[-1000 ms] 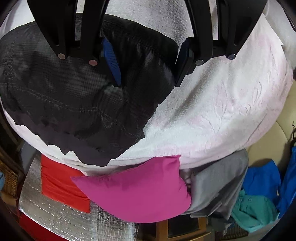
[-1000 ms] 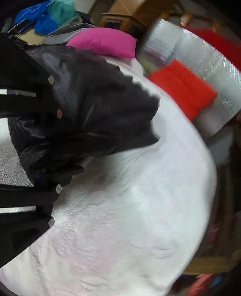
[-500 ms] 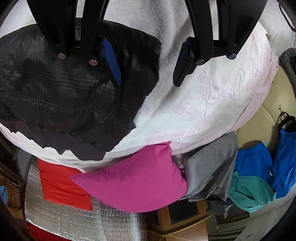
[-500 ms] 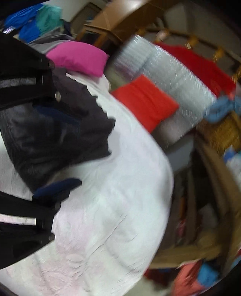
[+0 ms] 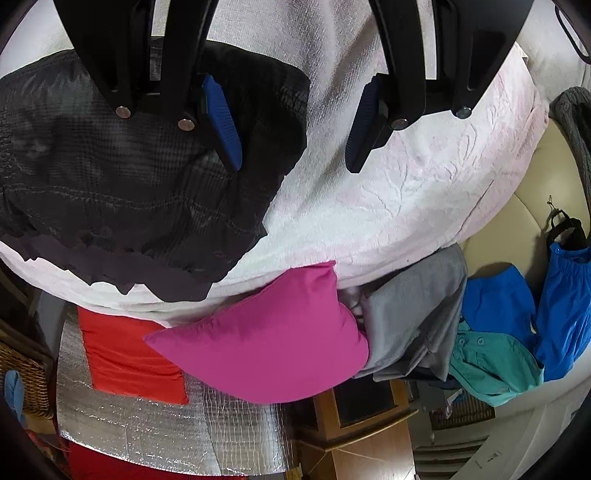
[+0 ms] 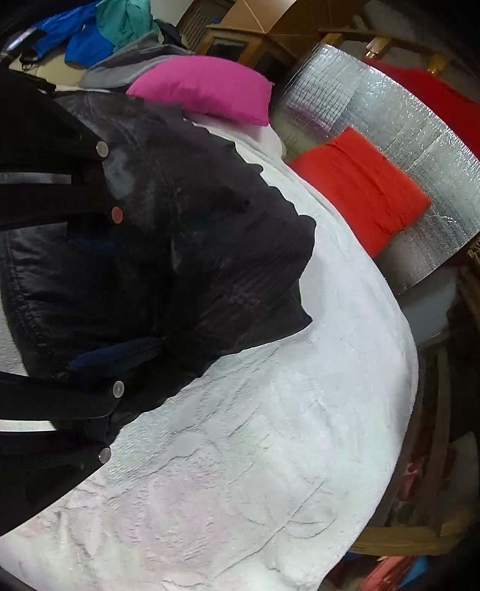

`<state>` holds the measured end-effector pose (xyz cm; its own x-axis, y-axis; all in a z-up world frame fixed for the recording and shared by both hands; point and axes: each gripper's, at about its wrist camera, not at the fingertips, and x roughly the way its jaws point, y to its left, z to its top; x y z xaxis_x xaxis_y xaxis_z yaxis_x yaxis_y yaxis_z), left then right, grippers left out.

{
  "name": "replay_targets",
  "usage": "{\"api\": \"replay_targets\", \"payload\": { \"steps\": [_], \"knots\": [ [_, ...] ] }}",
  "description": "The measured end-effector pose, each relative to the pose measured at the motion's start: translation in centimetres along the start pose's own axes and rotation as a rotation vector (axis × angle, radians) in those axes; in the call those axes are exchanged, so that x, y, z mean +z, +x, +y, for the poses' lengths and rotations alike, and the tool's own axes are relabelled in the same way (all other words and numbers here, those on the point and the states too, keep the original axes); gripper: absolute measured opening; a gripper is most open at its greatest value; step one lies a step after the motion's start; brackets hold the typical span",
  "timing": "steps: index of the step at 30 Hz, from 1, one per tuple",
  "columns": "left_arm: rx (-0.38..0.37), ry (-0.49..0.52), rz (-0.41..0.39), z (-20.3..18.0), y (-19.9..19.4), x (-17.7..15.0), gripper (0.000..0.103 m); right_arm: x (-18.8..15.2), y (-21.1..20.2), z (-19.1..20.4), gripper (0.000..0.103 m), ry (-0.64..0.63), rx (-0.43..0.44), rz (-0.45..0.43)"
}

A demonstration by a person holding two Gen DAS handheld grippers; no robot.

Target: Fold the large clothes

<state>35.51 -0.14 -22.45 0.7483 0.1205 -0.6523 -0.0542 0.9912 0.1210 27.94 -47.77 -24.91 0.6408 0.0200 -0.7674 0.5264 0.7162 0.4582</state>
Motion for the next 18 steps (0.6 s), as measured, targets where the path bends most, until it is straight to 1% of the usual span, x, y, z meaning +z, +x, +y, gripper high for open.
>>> {"api": "replay_targets", "payload": {
  "steps": [3, 6, 8, 10, 12, 14, 16, 17, 18],
  "knots": [
    [0.003, 0.001, -0.018, 0.0, -0.4, 0.1, 0.060, -0.5, -0.9, 0.5, 0.045, -0.017, -0.019, -0.020],
    [0.005, 0.002, -0.028, 0.0, -0.7, 0.1, 0.060, -0.8, -2.6, 1.0, 0.045, -0.031, -0.017, -0.081],
    [0.007, 0.001, -0.038, 0.0, -0.9, 0.2, 0.060, -0.8, -3.7, 1.3, 0.046, -0.037, 0.011, -0.123],
    [0.007, 0.000, -0.046, -0.1, -1.1, 0.2, 0.060, -1.1, -4.8, 1.7, 0.046, -0.050, 0.063, -0.160],
    [0.005, 0.000, -0.051, -0.3, -1.3, 0.3, 0.061, -1.4, -5.0, 2.3, 0.046, -0.079, 0.081, -0.170],
    [0.005, 0.006, -0.058, -0.5, -1.5, 0.3, 0.061, -1.6, -4.5, 2.9, 0.046, -0.104, 0.090, -0.152],
    [0.005, 0.012, -0.064, -0.7, -1.6, 0.3, 0.061, -2.1, -3.6, 3.5, 0.046, -0.121, 0.087, -0.110],
    [0.006, 0.016, -0.070, -0.9, -1.7, 0.3, 0.062, -2.4, -2.9, 3.6, 0.046, -0.124, 0.082, -0.077],
    [0.007, 0.019, -0.073, -1.0, -1.8, 0.3, 0.063, -2.5, -1.9, 3.6, 0.050, -0.126, 0.065, -0.024]
  ]
}}
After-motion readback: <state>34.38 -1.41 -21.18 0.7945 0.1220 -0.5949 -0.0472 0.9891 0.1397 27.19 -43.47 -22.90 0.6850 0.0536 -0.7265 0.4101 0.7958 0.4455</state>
